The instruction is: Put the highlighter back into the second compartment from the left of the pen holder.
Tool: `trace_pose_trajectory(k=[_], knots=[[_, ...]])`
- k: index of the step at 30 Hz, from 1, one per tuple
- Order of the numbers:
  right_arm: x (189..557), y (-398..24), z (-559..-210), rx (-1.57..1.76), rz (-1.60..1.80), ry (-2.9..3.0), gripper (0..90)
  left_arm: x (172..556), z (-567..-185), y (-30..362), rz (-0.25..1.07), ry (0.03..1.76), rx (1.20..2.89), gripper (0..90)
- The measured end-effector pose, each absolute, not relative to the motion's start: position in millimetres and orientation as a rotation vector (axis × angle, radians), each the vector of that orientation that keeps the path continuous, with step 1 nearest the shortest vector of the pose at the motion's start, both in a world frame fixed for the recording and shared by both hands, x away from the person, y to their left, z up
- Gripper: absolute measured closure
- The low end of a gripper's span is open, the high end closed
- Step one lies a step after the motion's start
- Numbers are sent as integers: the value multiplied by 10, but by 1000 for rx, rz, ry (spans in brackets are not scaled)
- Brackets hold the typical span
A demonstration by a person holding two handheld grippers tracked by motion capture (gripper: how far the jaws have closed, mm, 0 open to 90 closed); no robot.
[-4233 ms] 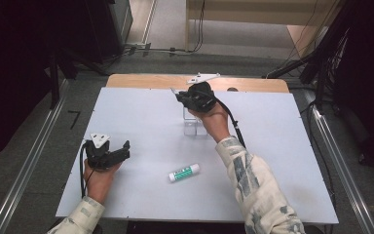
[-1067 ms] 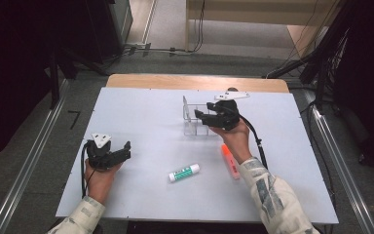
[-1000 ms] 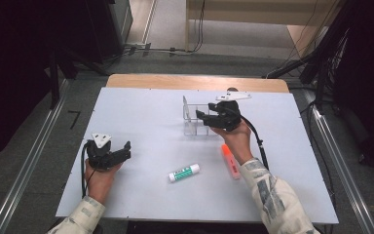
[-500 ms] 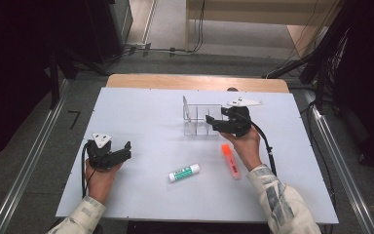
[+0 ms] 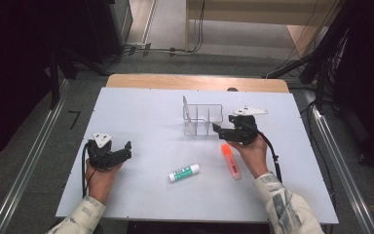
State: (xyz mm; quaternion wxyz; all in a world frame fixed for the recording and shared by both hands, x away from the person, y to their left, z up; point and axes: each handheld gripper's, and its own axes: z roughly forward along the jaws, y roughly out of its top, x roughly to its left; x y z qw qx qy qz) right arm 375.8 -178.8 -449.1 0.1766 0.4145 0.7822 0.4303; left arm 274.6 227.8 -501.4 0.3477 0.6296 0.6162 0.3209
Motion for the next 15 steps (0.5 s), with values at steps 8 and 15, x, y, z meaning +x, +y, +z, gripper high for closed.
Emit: trace_pose_trajectory(k=[8, 15], knots=[[3702, -1836, -4543, 1188, 1194, 2227, 230, 2744, -5011, 2280, 832, 1597, 1629, 141], [3661, -1878, -4593, 1194, 1156, 2244, 230, 2742, -5008, 2284, 831, 1596, 1627, 141]])
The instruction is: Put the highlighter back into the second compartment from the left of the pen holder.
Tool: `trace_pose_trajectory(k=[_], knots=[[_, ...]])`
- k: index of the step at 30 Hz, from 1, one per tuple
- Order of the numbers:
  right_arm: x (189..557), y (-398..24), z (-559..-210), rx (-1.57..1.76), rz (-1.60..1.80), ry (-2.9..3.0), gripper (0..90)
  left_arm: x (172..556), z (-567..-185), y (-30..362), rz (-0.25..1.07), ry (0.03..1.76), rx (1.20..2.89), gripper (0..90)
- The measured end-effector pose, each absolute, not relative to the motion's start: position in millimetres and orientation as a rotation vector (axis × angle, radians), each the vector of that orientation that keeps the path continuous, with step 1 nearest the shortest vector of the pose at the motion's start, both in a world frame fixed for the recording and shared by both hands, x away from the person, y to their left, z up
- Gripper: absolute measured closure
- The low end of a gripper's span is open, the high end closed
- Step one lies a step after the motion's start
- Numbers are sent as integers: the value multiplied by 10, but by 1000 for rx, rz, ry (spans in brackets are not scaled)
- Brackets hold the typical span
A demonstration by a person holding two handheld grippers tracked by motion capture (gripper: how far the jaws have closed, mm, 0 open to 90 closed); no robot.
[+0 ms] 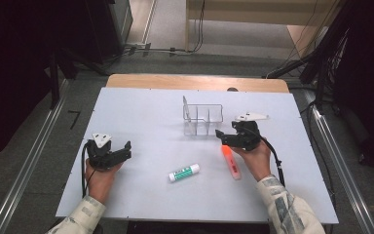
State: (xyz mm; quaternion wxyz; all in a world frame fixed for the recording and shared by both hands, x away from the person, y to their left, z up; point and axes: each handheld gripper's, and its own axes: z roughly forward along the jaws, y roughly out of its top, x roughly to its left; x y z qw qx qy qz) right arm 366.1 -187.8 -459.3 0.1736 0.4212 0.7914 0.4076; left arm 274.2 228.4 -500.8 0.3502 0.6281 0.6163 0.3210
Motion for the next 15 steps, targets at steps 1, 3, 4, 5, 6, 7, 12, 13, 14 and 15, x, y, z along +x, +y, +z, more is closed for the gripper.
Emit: trace_pose_trajectory(k=[1, 3, 4, 5, 6, 7, 12, 13, 14, 15], knots=[[3653, -1886, -4600, 1203, 1150, 2246, 230, 2742, -5008, 2284, 831, 1596, 1627, 141], [3641, -1907, -4616, 1203, 1139, 2251, 230, 2743, -5008, 2284, 831, 1595, 1627, 141], [3635, -1919, -4621, 1208, 1138, 2252, 231, 2741, -5007, 2283, 832, 1596, 1626, 141], [3629, -1930, -4627, 1210, 1138, 2250, 230, 2741, -5006, 2283, 832, 1596, 1626, 142], [3620, -1938, -4631, 1215, 1134, 2253, 230, 2740, -5006, 2283, 831, 1596, 1626, 141], [3612, -1946, -4638, 1213, 1129, 2254, 230, 2740, -5005, 2284, 832, 1596, 1628, 141], [3558, -1968, -4694, 1223, 1105, 2257, 231, 2740, -5005, 2282, 832, 1596, 1627, 142], [3547, -1970, -4712, 1220, 1099, 2263, 231, 2740, -5005, 2282, 832, 1596, 1627, 141], [3535, -1971, -4731, 1221, 1094, 2267, 231, 2740, -5004, 2283, 832, 1596, 1627, 141], [3524, -1968, -4750, 1223, 1088, 2268, 231, 2739, -5004, 2284, 833, 1596, 1627, 141]])
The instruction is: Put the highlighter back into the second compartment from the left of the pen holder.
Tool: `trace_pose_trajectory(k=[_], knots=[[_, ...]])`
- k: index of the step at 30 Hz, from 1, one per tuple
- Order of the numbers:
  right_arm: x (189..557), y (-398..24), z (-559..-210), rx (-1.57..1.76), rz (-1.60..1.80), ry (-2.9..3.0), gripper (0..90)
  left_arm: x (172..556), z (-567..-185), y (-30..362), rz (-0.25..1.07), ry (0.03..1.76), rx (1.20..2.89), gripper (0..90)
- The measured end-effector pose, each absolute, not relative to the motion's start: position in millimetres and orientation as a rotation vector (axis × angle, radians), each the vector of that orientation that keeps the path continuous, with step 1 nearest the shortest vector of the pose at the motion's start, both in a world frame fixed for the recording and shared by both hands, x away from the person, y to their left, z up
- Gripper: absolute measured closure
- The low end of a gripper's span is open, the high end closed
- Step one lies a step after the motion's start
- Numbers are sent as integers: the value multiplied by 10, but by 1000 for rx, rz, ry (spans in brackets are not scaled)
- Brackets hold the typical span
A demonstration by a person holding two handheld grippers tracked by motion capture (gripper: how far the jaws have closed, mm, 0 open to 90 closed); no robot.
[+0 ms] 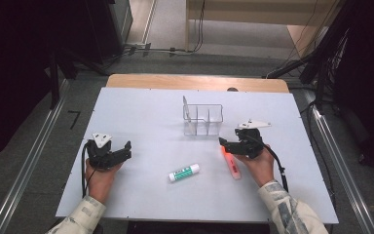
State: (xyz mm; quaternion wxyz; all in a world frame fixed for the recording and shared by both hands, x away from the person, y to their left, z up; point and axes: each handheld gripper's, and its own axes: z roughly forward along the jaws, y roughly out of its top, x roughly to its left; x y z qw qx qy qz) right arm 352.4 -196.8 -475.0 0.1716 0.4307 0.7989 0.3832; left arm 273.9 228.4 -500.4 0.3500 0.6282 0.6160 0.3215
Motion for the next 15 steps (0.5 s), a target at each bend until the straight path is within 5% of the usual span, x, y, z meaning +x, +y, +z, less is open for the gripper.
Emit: trace_pose_trajectory(k=[15], knots=[[3303, -1923, -5001, 1183, 992, 2304, 257, 2736, -5001, 2284, 831, 1593, 1626, 141]])
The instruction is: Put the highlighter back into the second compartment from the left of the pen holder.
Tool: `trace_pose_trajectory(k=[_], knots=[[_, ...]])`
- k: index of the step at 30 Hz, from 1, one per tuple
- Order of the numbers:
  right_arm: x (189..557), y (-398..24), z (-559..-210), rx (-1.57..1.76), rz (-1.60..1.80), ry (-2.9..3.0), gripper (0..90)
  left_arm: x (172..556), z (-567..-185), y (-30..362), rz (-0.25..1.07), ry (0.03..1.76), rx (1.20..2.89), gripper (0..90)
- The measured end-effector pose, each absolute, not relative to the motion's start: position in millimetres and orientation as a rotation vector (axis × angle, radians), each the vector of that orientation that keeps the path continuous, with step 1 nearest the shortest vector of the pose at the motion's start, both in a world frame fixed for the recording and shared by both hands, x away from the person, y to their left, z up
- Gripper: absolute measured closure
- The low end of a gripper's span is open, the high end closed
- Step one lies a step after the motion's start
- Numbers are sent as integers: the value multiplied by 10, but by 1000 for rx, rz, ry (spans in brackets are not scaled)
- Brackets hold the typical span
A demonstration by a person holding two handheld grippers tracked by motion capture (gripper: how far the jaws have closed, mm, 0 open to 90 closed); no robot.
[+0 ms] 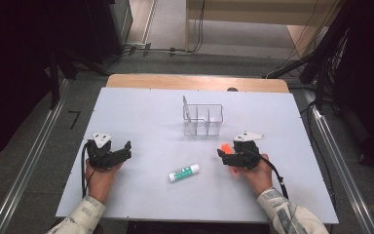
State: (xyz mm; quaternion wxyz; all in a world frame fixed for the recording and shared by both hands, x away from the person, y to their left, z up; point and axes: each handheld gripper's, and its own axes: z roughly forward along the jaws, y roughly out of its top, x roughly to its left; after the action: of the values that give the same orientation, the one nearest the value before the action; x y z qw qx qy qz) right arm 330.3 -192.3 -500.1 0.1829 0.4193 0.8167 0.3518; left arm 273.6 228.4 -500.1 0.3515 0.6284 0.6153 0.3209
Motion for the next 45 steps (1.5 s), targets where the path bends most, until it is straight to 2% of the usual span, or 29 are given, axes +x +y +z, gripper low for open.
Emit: trace_pose_trajectory(k=[4, 13, 35, 45], knots=[[3284, -1933, -5031, 1183, 981, 2310, 301, 2736, -5002, 2285, 830, 1594, 1626, 141], [3265, -1952, -5108, 1205, 952, 2323, 335, 2736, -5001, 2283, 831, 1593, 1626, 141], [3223, -1979, -5131, 1175, 975, 2295, 628, 2744, -5010, 2269, 830, 1592, 1631, 142], [3241, -1985, -5115, 1189, 971, 2305, 643, 2745, -5010, 2270, 829, 1591, 1631, 142]])
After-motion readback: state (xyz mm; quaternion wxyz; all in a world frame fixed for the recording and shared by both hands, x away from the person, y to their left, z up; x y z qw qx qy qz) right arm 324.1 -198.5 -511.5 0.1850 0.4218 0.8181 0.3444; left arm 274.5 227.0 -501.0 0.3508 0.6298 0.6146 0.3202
